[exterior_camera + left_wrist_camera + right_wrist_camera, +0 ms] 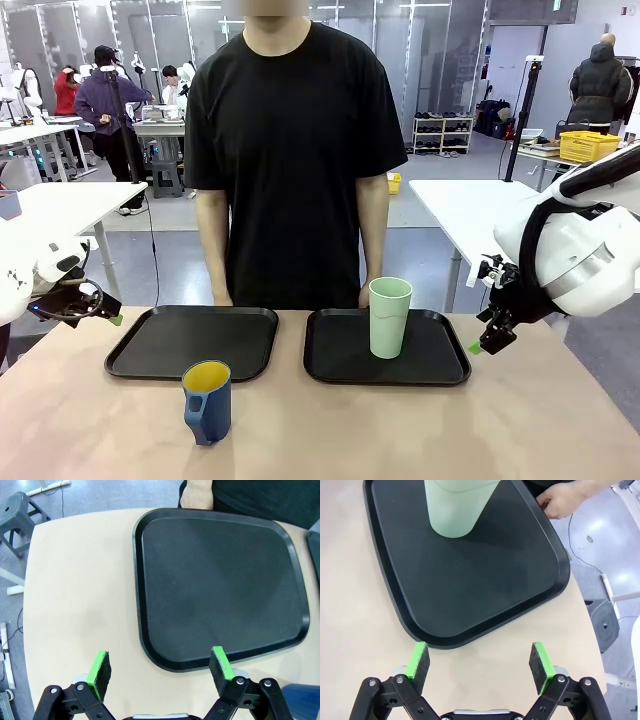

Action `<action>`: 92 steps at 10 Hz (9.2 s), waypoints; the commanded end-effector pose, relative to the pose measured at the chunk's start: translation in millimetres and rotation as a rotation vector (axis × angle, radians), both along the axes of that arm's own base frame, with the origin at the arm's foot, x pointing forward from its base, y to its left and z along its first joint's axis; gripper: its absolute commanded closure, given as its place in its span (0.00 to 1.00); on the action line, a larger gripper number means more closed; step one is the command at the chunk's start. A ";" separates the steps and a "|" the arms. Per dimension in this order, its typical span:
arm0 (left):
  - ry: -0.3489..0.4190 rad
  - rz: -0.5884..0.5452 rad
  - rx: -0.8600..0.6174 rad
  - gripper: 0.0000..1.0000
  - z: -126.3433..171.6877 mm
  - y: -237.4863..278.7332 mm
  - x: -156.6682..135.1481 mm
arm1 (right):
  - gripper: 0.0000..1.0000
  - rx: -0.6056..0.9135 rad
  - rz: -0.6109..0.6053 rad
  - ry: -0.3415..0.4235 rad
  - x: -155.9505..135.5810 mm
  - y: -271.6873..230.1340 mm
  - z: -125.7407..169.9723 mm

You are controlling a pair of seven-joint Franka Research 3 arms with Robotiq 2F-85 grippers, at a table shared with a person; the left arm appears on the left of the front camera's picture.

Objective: Sort and store the cups by type.
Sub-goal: Pick up the Handle plastic cup and place it into the empty Flat Tray.

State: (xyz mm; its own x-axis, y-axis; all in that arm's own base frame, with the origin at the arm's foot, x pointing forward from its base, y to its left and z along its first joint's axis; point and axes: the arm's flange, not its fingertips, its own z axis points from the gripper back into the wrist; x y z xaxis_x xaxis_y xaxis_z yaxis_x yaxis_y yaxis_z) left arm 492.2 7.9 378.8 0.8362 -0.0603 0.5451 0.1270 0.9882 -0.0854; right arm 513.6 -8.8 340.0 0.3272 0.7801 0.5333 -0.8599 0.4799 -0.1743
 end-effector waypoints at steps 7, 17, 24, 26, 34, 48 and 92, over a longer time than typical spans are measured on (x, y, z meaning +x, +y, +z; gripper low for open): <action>-0.002 -0.001 -0.001 0.00 1.5 0.1 0.5 | 0.00 0.015 -0.011 -0.009 2.6 0.3 -0.3; -0.002 -0.001 -0.001 0.00 1.5 0.1 0.5 | 0.00 0.015 -0.011 -0.009 2.6 0.3 -0.3; 0.083 -0.727 0.355 0.00 44.5 7.3 -4.6 | 0.00 0.015 -0.011 -0.009 2.6 0.3 -0.3; 0.119 -1.145 0.479 0.00 42.5 -18.3 -20.9 | 0.00 0.015 -0.011 -0.009 2.6 0.3 -0.3; 0.229 -1.443 0.516 0.00 20.3 -60.9 -49.9 | 0.00 0.015 -0.011 -0.009 2.6 0.3 -0.3; -0.555 -1.490 -0.127 0.00 -96.9 -57.3 -99.8 | 0.00 0.015 -0.011 -0.009 2.6 0.3 -0.3; -0.652 -1.465 -0.623 0.28 -174.6 -137.9 -51.8 | 0.00 0.015 -0.011 -0.009 2.6 0.3 -0.3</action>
